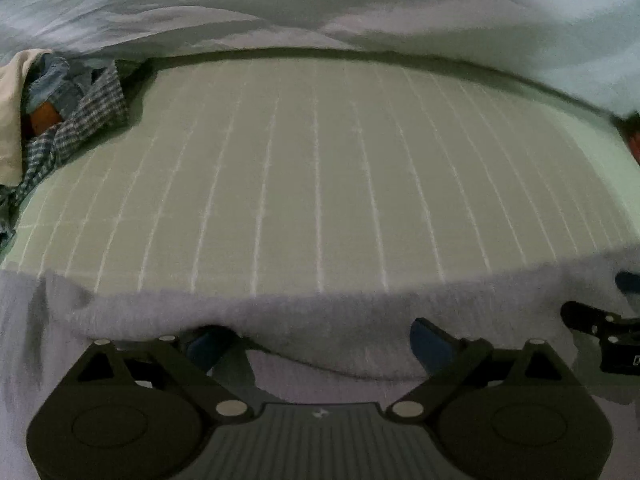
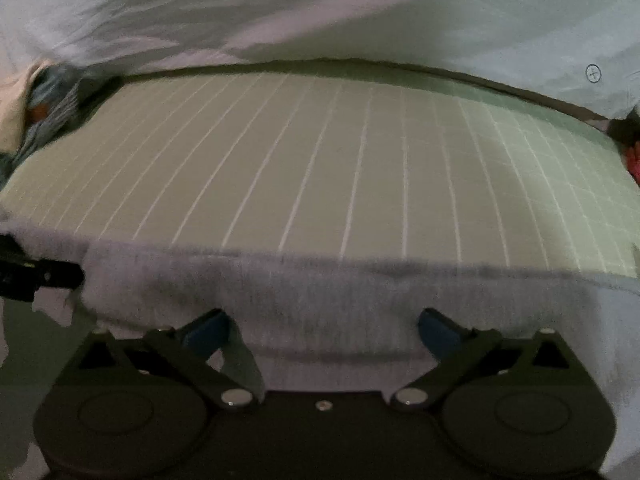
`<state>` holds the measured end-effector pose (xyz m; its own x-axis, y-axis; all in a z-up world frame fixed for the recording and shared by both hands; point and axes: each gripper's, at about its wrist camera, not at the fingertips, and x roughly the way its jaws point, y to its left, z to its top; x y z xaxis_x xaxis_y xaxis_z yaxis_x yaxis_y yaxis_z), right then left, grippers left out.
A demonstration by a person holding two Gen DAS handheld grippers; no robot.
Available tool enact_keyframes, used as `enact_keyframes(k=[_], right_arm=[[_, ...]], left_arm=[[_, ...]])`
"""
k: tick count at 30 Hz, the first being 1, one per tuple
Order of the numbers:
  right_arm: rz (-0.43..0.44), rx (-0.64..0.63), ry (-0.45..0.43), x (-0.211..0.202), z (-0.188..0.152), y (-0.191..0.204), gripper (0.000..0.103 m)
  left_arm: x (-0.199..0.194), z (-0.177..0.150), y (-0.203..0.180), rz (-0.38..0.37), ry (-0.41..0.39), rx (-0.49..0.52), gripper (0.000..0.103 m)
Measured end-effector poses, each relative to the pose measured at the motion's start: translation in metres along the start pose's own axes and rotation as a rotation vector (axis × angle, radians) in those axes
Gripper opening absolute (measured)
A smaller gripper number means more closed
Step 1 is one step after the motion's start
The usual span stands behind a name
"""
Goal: Fold clothes
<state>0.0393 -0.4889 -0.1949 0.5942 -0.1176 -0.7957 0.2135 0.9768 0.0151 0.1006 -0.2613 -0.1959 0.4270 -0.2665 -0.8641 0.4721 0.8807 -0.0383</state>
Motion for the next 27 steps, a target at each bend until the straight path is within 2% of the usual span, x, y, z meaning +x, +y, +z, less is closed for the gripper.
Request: enact_keyframes(k=[4,7,10,12,16,21,23,27], right_arm=[[-0.014,0.014,-0.005,0.021,0.024,0.001,0.103],[-0.027,0.015,-0.007,0.026,0.034,0.001,0.102],[-0.030,0.004,-0.068,0.007,0.034,0.001,0.102],[-0.030,0.013,-0.086,-0.006,0.027,-0.003,0.102],[-0.024,0.043,-0.056,-0.021,0.000,-0.010,0.102],[-0.024,0.048,0.013,-0.025,-0.031,-0.008,0.102],[-0.020,0.047,0.041,-0.021,-0.032,-0.006,0.102],[-0.017,0.028,0.032,-0.010,-0.021,0.001,0.103]], left_arm=[[0.015,0.017,0.005,0.044,-0.019,-0.025,0.099],[0.014,0.025,0.010,0.040,-0.021,-0.073,0.099],[-0.002,0.022,0.016,0.044,-0.050,-0.141,0.099],[-0.014,0.014,0.018,0.053,-0.055,-0.152,0.099],[-0.029,-0.010,0.023,0.067,-0.025,-0.138,0.099],[-0.029,-0.040,0.026,0.070,0.048,-0.143,0.099],[-0.026,-0.043,0.025,0.074,0.056,-0.126,0.100],[-0.016,-0.032,0.022,0.075,0.039,-0.061,0.103]])
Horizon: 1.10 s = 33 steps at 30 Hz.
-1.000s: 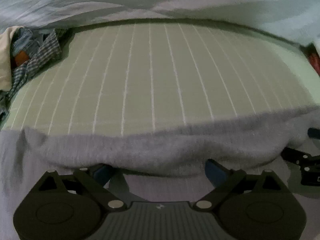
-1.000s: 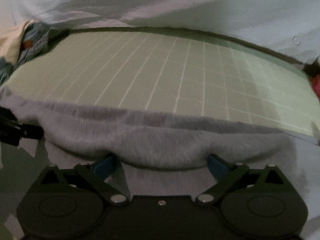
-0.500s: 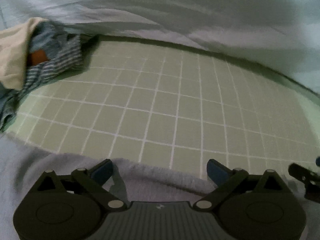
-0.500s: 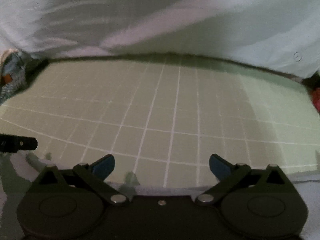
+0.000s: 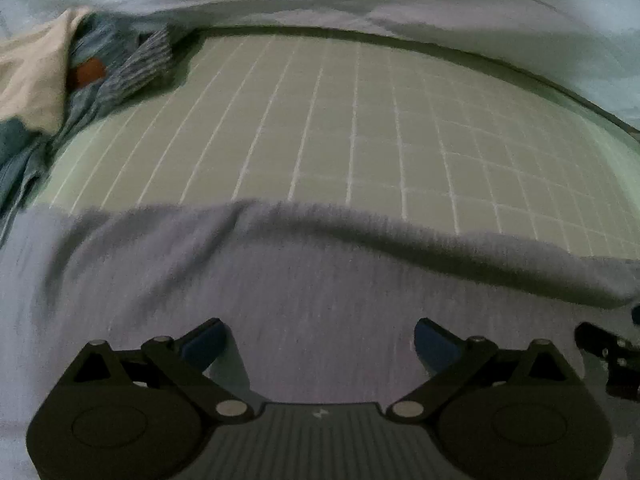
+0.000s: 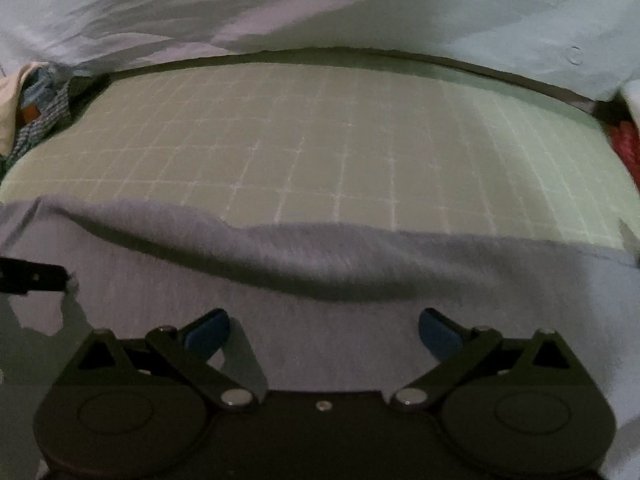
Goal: Fold clothes
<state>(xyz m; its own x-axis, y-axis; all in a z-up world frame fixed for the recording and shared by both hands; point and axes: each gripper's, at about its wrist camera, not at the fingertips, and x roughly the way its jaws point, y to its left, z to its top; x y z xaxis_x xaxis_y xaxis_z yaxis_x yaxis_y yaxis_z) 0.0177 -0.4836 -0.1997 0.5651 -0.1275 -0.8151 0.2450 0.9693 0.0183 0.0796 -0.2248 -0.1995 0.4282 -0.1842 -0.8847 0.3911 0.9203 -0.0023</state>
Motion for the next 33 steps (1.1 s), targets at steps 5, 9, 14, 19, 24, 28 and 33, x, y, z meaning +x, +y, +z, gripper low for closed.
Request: enact_keyframes(k=[5,9,14,19,24,28,33], right_arm=[[-0.003,-0.010,-0.017,0.023,0.028,0.007,0.103],[-0.001,0.017,0.008,0.032,0.050,0.004,0.103],[0.012,0.094,-0.036,-0.006,0.045,-0.006,0.103],[-0.014,0.091,-0.004,-0.044,-0.012,-0.008,0.103],[-0.020,0.080,0.061,-0.069,-0.074,-0.014,0.103],[-0.023,0.047,0.079,-0.082,-0.095,-0.018,0.103],[-0.012,-0.013,0.021,-0.090,-0.111,-0.016,0.103]], left_arm=[[0.017,0.020,-0.010,0.001,-0.041,0.040,0.103],[0.025,0.039,-0.011,-0.010,-0.027,0.002,0.103],[-0.012,0.037,-0.004,-0.042,-0.098,-0.123,0.103],[-0.051,-0.013,-0.006,-0.015,-0.115,-0.167,0.103],[-0.076,-0.074,-0.006,0.008,-0.071,-0.213,0.103],[-0.097,-0.118,0.001,0.043,-0.055,-0.277,0.103],[-0.127,-0.167,0.021,0.111,-0.071,-0.372,0.103]])
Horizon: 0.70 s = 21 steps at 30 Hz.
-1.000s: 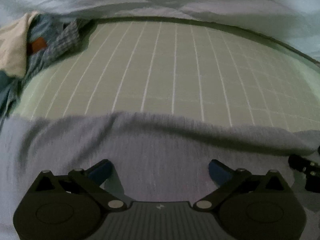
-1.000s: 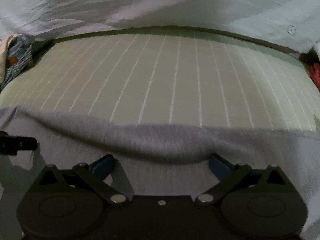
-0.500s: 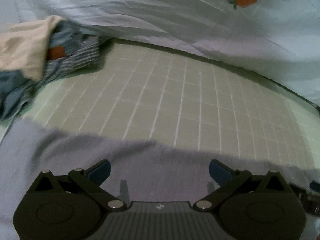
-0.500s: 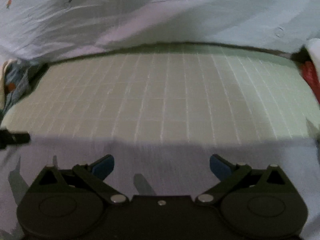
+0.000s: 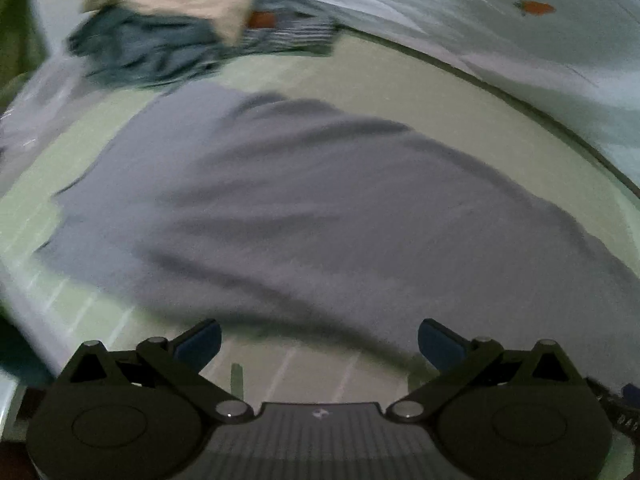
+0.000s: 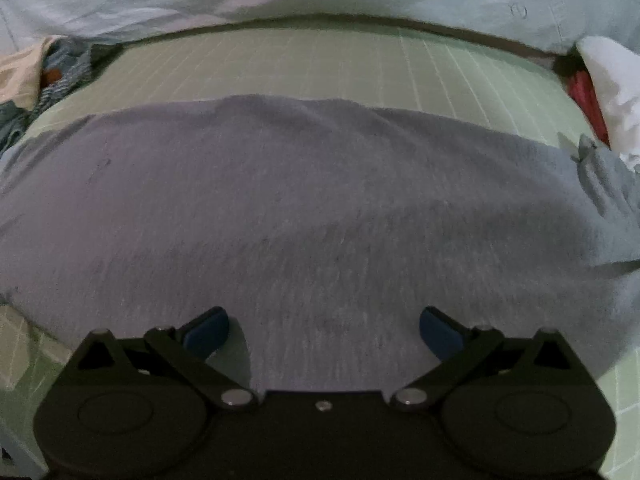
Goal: Fold clothes
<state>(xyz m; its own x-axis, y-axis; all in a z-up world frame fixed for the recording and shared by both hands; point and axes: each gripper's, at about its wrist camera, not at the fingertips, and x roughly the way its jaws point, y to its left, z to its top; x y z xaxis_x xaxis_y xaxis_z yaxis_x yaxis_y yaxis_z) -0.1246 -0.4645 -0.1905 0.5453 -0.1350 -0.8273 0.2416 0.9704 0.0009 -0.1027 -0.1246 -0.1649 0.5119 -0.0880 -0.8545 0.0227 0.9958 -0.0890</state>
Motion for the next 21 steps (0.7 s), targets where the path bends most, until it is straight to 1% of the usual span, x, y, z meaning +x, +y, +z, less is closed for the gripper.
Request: enact_keyframes(k=[2,3,5,7,9,11,13,15,18,19,20,21], right_arm=[[0.004,-0.009,-0.028,-0.002,-0.007,0.001,0.103],[0.004,-0.009,-0.033,-0.004,-0.008,0.001,0.103],[-0.002,-0.003,-0.033,-0.006,-0.009,0.002,0.103],[-0.028,0.025,-0.020,-0.005,-0.008,0.005,0.103],[-0.067,0.075,-0.009,-0.004,-0.007,0.010,0.103],[-0.113,0.143,0.006,-0.004,-0.006,0.016,0.103],[-0.164,0.249,0.031,-0.004,-0.005,0.021,0.103],[-0.210,0.308,0.026,-0.005,-0.006,0.029,0.103],[-0.266,0.368,0.014,-0.006,-0.007,0.044,0.103],[-0.284,0.379,0.014,-0.006,-0.006,0.050,0.103],[-0.300,0.392,0.017,-0.006,-0.005,0.055,0.103],[-0.313,0.405,0.021,-0.005,-0.004,0.057,0.103]], left_arm=[[-0.009,-0.013,0.017,0.028,-0.014,-0.037,0.103],[-0.010,-0.014,0.028,0.036,-0.017,-0.060,0.103],[-0.009,-0.008,0.050,0.046,-0.016,-0.111,0.103],[-0.007,-0.003,0.072,0.057,-0.016,-0.163,0.103],[-0.002,0.012,0.097,0.053,-0.020,-0.207,0.103],[0.004,0.031,0.119,0.063,-0.012,-0.228,0.103],[0.007,0.048,0.142,0.050,-0.046,-0.239,0.103],[0.012,0.064,0.167,0.020,-0.071,-0.264,0.101],[0.026,0.088,0.197,-0.027,-0.068,-0.310,0.090],[0.031,0.095,0.205,-0.038,-0.060,-0.318,0.084],[0.035,0.100,0.211,-0.047,-0.051,-0.322,0.081],[0.038,0.104,0.215,-0.060,-0.038,-0.322,0.074]])
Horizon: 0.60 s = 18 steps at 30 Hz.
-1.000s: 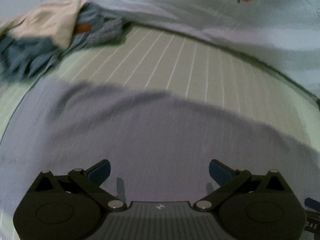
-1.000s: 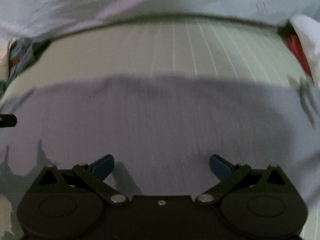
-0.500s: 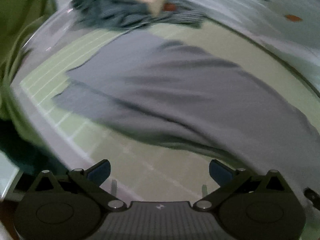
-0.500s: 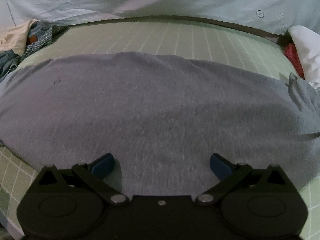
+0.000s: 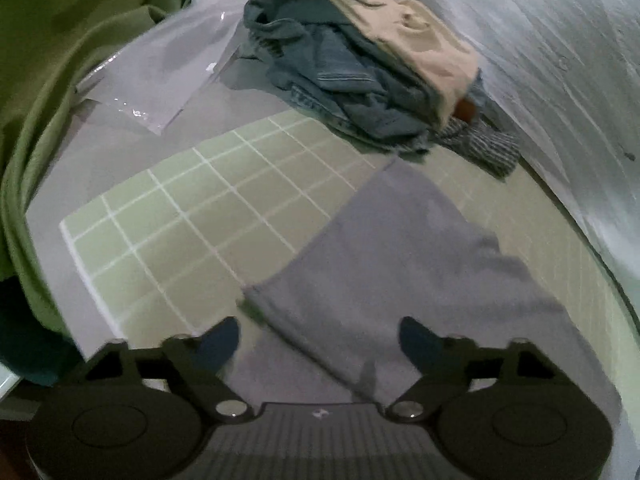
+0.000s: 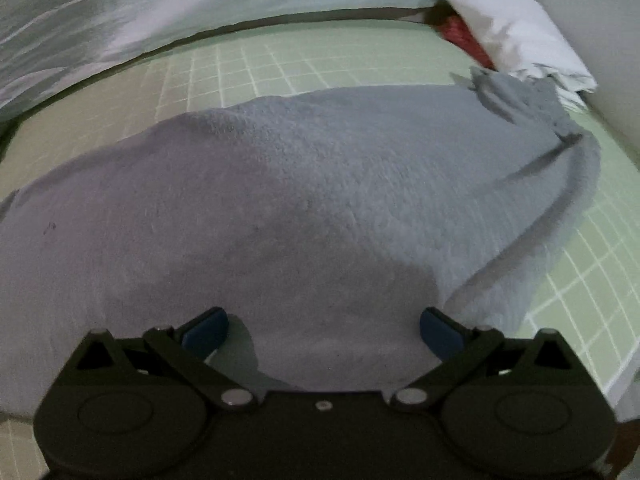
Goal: Fold clothes
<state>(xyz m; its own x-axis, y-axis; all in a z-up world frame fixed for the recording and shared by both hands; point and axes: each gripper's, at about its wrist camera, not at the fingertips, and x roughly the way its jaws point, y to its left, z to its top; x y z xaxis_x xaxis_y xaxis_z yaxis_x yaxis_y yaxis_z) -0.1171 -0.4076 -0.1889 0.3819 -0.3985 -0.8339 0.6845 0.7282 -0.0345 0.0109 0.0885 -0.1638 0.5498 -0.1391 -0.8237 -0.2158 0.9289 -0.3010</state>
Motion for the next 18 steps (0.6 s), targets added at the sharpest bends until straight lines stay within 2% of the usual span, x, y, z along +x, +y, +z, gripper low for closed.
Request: enact_keyframes(k=[1,4,7,11,15,18], right_arm=[[-0.016,0.016,0.007,-0.001,0.000,0.003,0.103],[-0.030,0.046,0.024,-0.004,-0.004,0.008,0.103],[-0.027,0.071,0.031,-0.006,-0.007,0.008,0.103],[-0.016,0.088,0.022,-0.007,-0.011,0.006,0.103],[-0.012,0.082,0.021,-0.008,-0.012,0.007,0.103],[-0.003,0.071,0.023,-0.008,-0.012,0.006,0.103]], left_arm=[[0.004,0.003,0.001,-0.013,0.016,0.002,0.069],[0.015,0.009,0.004,-0.044,0.056,0.014,0.066],[0.020,0.008,0.002,-0.048,0.055,0.050,0.057],[0.023,0.010,0.003,-0.050,0.056,0.055,0.052],[0.022,0.011,0.004,-0.041,0.038,0.032,0.026],[0.013,0.009,0.003,-0.042,-0.006,-0.001,0.017]])
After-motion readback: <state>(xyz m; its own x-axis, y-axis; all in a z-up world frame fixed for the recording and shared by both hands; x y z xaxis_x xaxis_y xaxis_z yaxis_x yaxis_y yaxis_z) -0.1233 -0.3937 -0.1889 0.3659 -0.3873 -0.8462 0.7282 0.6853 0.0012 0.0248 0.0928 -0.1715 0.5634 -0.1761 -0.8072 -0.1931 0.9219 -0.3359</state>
